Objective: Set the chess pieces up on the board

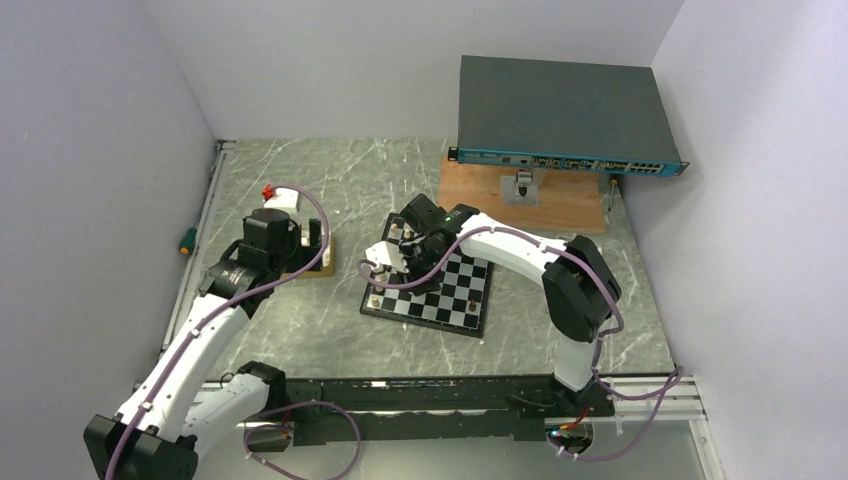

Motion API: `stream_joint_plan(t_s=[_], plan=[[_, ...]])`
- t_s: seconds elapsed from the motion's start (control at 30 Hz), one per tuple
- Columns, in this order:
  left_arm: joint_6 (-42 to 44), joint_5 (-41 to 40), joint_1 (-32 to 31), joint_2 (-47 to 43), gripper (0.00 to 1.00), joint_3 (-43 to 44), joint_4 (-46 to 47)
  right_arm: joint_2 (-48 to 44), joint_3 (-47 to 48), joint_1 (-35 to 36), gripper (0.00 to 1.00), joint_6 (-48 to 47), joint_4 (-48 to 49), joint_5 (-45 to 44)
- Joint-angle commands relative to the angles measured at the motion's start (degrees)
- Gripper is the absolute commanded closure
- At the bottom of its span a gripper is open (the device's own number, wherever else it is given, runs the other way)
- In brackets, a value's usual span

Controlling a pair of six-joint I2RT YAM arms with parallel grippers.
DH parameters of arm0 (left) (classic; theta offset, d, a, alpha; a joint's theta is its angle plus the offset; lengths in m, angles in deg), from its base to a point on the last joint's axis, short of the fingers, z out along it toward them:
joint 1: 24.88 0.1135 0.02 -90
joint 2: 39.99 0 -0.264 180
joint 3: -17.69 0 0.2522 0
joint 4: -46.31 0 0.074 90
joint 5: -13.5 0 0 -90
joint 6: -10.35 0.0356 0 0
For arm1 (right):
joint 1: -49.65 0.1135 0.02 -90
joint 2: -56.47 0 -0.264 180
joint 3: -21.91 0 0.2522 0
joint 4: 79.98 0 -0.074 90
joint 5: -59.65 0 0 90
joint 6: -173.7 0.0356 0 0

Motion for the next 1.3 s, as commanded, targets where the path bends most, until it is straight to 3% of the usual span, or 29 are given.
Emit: stream_joint_plan(t_s=[0.0, 0.87, 1.27], plan=[[1.8, -1.8, 0.9, -1.5, 0.0, -0.7, 1.8, 1.1, 2.1, 0.1, 0.42, 2.6, 4.4, -2.2], [3.6, 1.4, 4.2, -2.3, 0.0, -3.9, 4.5, 5.6, 2.9, 0.2, 0.69, 4.2, 4.3, -0.3], [3.1, 2.7, 5.2, -1.8, 0.0, -4.5, 5.2, 6.2, 5.7, -0.1, 0.98, 5.3, 2.3, 0.9]])
